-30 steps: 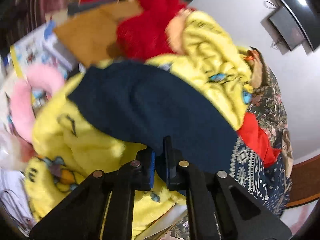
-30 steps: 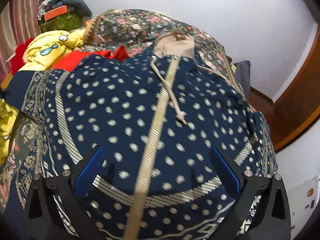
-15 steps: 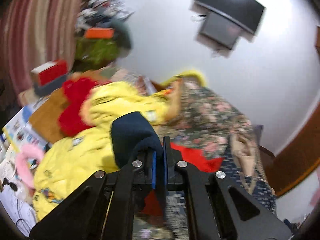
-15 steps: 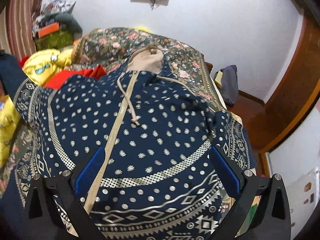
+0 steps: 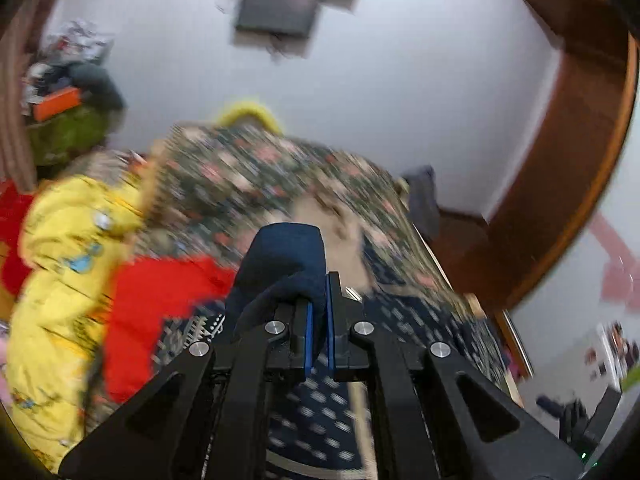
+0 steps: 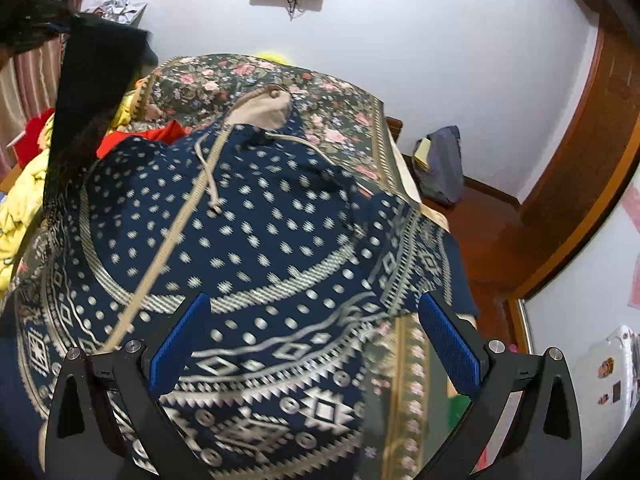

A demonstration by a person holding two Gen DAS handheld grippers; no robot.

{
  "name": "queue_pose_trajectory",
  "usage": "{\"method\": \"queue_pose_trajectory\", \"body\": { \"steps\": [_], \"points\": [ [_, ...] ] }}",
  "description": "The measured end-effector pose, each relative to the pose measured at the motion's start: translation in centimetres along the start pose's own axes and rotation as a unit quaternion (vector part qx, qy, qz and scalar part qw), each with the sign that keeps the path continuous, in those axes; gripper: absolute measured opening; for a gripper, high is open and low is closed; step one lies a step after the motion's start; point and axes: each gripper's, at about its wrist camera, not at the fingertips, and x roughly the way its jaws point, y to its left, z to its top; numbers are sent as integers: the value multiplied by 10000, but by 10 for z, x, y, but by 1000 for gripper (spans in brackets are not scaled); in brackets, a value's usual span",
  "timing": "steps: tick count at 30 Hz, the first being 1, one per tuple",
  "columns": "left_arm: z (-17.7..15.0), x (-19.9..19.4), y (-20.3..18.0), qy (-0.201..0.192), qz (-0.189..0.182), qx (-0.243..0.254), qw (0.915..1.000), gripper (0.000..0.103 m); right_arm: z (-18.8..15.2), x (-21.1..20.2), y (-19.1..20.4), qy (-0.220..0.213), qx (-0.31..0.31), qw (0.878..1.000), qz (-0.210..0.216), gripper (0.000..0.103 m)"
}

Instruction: Fold large clothes

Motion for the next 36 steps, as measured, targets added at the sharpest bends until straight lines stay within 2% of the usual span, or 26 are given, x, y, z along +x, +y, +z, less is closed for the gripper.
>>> {"method": "queue_pose_trajectory", "body": {
  "steps": [2, 7, 9, 15, 21, 24, 25, 28, 31, 36],
  "points": [
    [-20, 26, -22, 424, -193, 59, 9989, 4, -5, 0, -8, 53, 80, 10000, 7, 103],
    [-74, 74, -59, 1225, -249, 475, 9910, 4, -17, 0, -23, 168, 248, 9995, -37, 103],
    [-96, 94, -70, 1633, -266, 612, 9843, 4, -20, 0, -26, 197, 251, 9995, -75, 103],
    [-141, 126, -76, 2438, -199, 960, 9649, 4, -29, 4, -33, 326, 313, 9989, -143, 103],
    [-150, 111, -84, 2499, -254, 1343, 9586, 8, -28, 4, -30, 361, 271, 9989, -152, 103],
    [-152, 97, -80, 2602, -382, 1328, 9556, 13, -23, 3, -23, 346, 221, 9991, -137, 103],
    [-150, 93, -78, 2597, -404, 1304, 9560, 18, -20, 2, -21, 324, 204, 9992, -125, 103],
    [-148, 68, -63, 2451, -466, 1190, 9610, 38, -11, -2, -11, 224, 124, 9996, -84, 103],
    [-143, 49, -49, 2251, -416, 1126, 9669, 43, 0, -5, 1, 127, 4, 9999, -58, 103],
    [-126, 21, -7, 1806, 52, 1164, 9766, 48, 18, -1, 27, 46, -212, 9998, 48, 103]
  ]
}}
